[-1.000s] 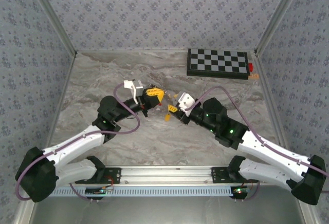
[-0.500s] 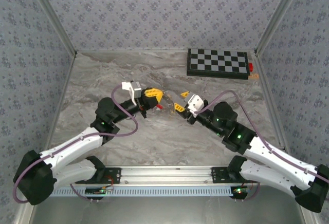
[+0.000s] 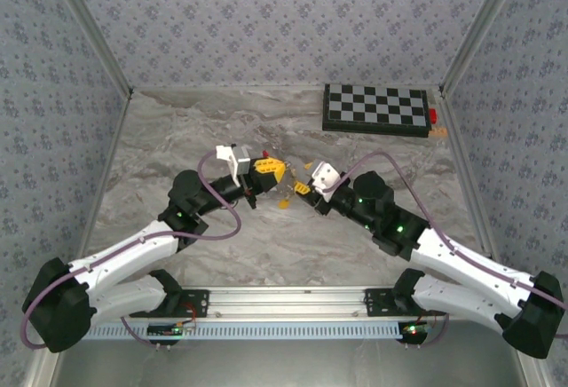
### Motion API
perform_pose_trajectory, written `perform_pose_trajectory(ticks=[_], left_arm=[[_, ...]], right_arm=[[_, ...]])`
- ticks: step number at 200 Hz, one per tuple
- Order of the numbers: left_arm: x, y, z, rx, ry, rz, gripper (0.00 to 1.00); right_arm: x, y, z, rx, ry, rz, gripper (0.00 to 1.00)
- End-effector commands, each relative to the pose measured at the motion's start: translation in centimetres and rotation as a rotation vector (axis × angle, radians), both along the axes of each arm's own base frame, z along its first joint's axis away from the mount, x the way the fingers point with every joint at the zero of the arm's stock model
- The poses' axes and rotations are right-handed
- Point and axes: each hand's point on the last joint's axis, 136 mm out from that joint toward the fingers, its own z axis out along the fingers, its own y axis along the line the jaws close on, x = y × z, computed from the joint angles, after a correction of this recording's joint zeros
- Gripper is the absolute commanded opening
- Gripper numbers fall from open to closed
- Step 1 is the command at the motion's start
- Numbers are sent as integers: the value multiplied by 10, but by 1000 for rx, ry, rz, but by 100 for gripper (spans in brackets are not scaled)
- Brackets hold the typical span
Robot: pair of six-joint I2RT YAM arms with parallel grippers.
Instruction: Put the keys on the keyring
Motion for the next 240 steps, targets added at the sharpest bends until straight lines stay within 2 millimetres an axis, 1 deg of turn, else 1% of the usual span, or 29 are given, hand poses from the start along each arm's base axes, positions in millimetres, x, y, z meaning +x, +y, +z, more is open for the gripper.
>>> perform_pose_trajectory(ticks=[1, 30, 65, 93, 179, 218, 229, 240], left_arm=[[-6, 1, 19, -28, -89, 19, 0], [-6, -1, 17, -13, -84, 20, 0], [-5, 0, 17, -8, -81, 25, 0], [-5, -1, 15, -4, -76, 24, 0], [-4, 1, 17, -15, -72, 36, 0], [-4, 1, 17, -12, -71, 39, 0], [-3, 1, 17, -11, -70, 41, 0], [-3, 1, 18, -13, -72, 40, 0]], right_arm=[[-7, 9, 31, 78, -36, 37, 41], [-9, 15, 34, 76, -53, 47, 40], [-11, 16, 38, 85, -77, 47, 40], [-13, 16, 35, 80, -75, 51, 42], [-18, 20, 27, 78, -56, 70, 46], [-17, 14, 26, 79, -62, 47, 50], [-18, 12, 26, 81, -63, 43, 55], [-17, 10, 25, 81, -62, 36, 56]])
